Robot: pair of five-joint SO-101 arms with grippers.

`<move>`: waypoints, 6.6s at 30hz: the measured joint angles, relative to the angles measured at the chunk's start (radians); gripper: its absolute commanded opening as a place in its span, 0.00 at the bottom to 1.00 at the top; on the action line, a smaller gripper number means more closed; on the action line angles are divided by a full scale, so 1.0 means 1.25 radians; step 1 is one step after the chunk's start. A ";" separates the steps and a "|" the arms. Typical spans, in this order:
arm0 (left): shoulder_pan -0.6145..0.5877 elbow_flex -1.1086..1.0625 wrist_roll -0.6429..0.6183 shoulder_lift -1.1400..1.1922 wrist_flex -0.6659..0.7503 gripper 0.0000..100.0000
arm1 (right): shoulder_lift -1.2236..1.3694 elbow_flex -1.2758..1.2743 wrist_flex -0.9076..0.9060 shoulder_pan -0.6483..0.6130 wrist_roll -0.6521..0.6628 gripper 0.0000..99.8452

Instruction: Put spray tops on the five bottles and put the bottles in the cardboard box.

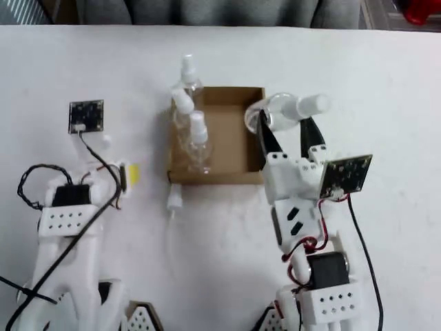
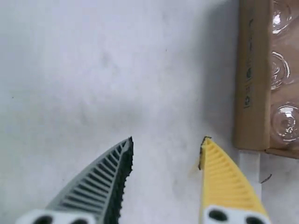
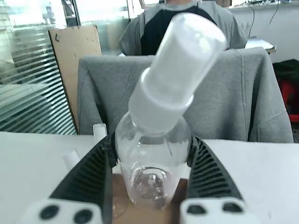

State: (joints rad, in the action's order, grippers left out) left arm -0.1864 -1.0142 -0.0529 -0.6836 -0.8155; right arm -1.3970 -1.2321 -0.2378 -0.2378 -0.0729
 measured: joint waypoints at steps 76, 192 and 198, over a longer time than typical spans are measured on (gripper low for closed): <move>-0.002 -0.160 0.000 -0.001 0.330 0.22 | 1.312 0.675 0.167 0.022 0.065 0.02; -0.002 -0.160 0.045 -0.001 0.330 0.23 | 1.315 0.674 0.166 -0.029 0.091 0.34; -0.002 -0.160 0.045 -0.001 0.330 0.23 | 1.315 0.674 0.166 -0.027 0.091 0.34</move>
State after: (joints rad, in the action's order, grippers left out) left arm -0.1895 -1.2137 0.0038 -0.6851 -0.4028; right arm 0.2463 -0.3897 -0.0307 -0.2716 0.0407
